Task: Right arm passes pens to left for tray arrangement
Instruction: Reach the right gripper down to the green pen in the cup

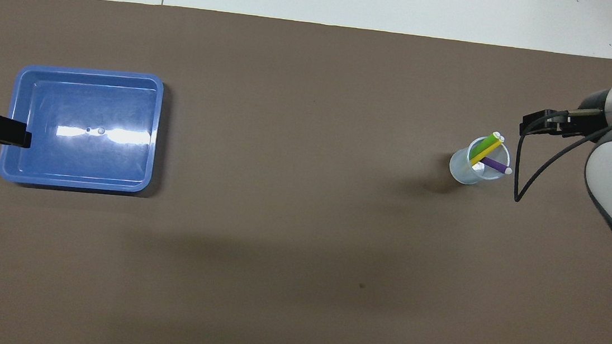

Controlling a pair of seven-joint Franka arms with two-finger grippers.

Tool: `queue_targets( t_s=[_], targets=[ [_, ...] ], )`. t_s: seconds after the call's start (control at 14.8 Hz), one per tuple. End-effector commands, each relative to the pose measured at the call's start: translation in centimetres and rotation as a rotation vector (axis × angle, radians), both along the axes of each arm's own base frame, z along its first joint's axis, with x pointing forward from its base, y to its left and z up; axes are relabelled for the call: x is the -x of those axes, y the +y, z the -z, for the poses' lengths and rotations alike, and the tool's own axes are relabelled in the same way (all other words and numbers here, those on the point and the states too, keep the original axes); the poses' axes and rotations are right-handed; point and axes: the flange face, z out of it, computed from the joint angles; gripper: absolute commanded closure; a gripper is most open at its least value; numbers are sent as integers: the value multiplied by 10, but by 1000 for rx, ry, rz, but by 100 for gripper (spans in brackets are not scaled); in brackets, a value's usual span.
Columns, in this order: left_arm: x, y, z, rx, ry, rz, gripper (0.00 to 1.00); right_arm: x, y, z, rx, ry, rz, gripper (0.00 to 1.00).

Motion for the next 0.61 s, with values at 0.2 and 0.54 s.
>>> queue_targets(
  t_s=[0.2,0.54],
  targets=[
    [7,-2,-5,0,4,4,0,-17,14,48,-7,-70,-45,31],
    [7,-2,-5,0,4,4,0,-22,17,86,22,-112,-91,39]
  ],
)
